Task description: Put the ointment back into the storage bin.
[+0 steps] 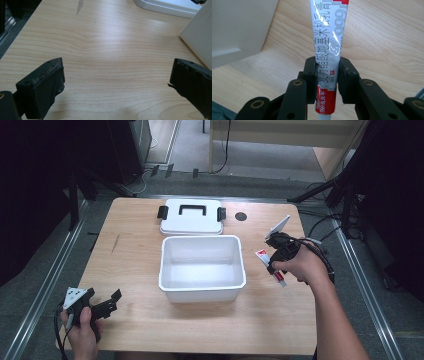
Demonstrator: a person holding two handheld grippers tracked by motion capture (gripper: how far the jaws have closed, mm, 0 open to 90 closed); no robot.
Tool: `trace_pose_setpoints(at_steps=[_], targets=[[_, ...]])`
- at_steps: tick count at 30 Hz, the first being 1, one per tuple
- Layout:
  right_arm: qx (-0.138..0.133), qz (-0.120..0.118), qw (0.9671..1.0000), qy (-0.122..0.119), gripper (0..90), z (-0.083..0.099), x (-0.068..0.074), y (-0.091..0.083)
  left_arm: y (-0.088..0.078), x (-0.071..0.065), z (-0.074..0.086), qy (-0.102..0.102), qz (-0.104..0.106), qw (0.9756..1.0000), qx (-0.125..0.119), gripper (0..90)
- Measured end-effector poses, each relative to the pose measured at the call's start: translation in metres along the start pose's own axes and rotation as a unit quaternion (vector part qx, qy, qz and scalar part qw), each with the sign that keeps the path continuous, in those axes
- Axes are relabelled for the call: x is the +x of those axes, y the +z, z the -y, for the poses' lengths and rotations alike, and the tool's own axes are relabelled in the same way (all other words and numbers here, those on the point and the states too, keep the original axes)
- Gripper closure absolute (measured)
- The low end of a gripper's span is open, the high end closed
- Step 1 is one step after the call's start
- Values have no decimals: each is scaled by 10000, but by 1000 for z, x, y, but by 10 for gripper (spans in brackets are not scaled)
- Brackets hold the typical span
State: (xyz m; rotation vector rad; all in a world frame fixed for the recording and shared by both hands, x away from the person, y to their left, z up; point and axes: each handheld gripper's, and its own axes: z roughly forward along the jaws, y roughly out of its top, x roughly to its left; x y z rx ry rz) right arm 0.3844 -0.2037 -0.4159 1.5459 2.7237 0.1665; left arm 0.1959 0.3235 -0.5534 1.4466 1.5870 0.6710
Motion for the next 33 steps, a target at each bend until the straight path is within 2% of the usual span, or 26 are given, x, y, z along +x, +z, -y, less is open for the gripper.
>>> trace_pose_setpoints(at_steps=[9, 22, 33], targets=[[-100, -1, 9999, 43, 721, -15, 10, -22, 0, 0, 0, 15, 28, 10000, 3, 1], [-242, 41, 9996, -114, 722, -37, 31, -50, 1, 0, 0, 17, 48, 10000, 9, 1], [-240, -1, 9991, -356, 721, -51, 53, -58, 1, 0, 0, 19, 53, 10000, 29, 1]])
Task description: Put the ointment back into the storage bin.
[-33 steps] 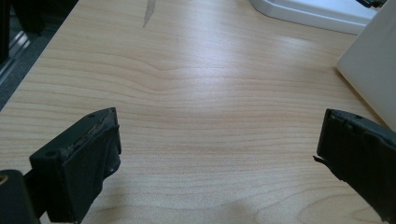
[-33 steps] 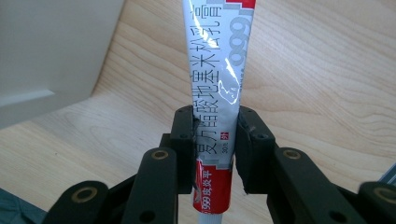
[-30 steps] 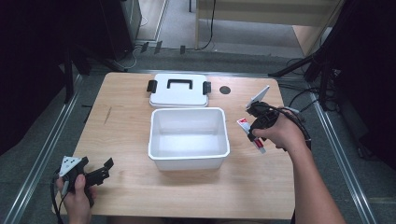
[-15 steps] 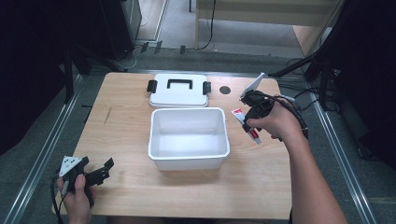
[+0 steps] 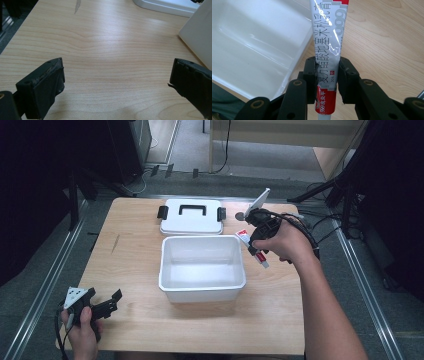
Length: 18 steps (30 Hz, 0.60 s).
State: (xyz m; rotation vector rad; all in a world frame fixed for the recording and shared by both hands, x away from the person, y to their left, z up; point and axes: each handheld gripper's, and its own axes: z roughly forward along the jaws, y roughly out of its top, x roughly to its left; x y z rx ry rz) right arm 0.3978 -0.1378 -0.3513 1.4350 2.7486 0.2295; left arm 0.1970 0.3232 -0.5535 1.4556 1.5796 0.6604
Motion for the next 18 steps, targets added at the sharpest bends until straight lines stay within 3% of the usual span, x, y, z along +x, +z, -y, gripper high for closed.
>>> trace_pose_setpoints(at_steps=[18], targets=[[-38, -277, 9992, -280, 721, -24, 34, 7, 0, 0, 0, 8, 22, 10000, 0, 1]])
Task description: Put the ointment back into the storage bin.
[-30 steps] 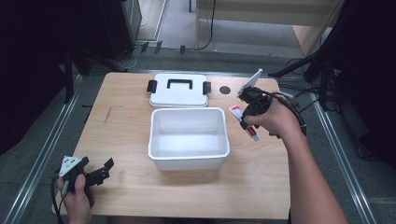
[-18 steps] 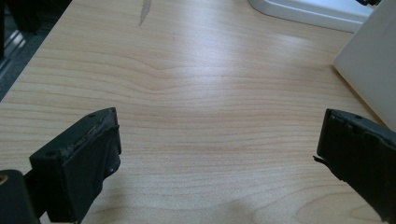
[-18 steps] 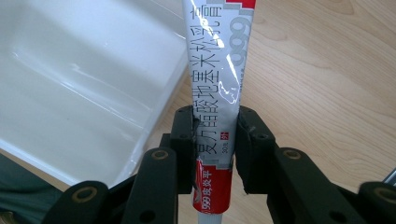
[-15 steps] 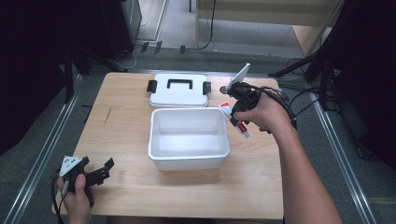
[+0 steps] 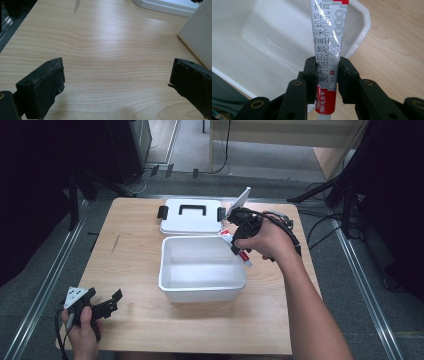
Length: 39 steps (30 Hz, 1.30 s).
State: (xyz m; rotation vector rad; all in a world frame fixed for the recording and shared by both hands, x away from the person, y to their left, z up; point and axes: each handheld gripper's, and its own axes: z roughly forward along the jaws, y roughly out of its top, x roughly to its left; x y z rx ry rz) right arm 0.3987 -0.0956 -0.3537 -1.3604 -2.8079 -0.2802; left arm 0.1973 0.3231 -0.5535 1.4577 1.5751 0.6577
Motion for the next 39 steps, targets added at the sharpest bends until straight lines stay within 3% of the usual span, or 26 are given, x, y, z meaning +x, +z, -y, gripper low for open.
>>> trace_pose_setpoints(at_steps=[22, 39], targets=[[114, -105, 9997, -181, 720, -18, 21, 23, 0, 0, 0, -1, 21, 10000, 4, 1], [267, -53, 9992, -306, 720, -16, 18, 53, 1, 0, 0, -14, 14, 10000, 24, 1]])
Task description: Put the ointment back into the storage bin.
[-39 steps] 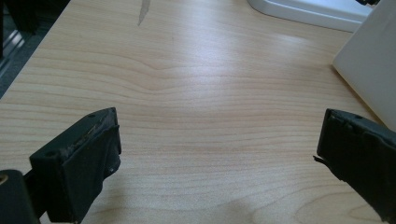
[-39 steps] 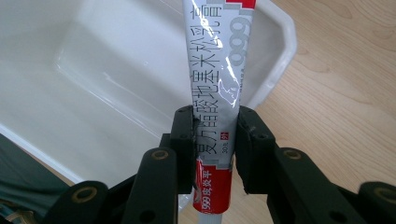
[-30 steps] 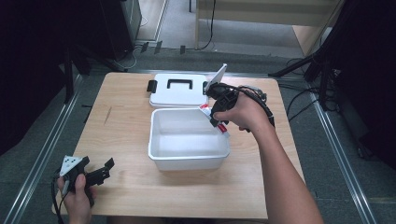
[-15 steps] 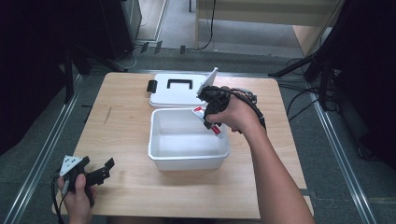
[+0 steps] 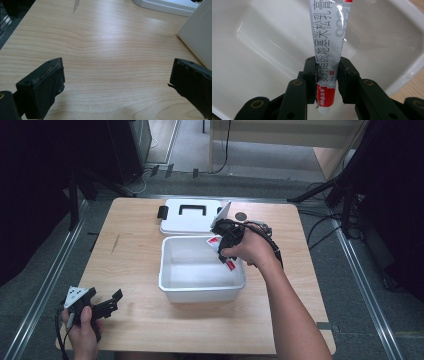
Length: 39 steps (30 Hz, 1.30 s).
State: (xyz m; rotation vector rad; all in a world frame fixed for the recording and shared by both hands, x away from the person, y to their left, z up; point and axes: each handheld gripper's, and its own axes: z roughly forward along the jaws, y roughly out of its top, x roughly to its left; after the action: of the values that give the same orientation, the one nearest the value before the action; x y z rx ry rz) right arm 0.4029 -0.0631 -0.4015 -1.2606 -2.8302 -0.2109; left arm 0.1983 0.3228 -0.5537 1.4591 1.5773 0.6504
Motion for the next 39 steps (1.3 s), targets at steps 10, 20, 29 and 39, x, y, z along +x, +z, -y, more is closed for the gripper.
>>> trace_pose_setpoints(at_steps=[10, 20, 29, 39], targets=[[162, 167, 9997, -94, 719, 1, 2, 20, 0, 0, 0, -4, -1, 10000, 22, 1], [240, 493, 9980, -312, 718, -3, 13, 34, 0, 0, 0, -11, 11, 10000, 21, 1], [275, 822, 9940, -665, 717, -5, 17, 49, 0, 0, 0, -1, 20, 10000, 27, 1], [200, 961, 9905, -960, 714, -4, 21, 55, 0, 0, 0, 20, 50, 10000, 43, 1]])
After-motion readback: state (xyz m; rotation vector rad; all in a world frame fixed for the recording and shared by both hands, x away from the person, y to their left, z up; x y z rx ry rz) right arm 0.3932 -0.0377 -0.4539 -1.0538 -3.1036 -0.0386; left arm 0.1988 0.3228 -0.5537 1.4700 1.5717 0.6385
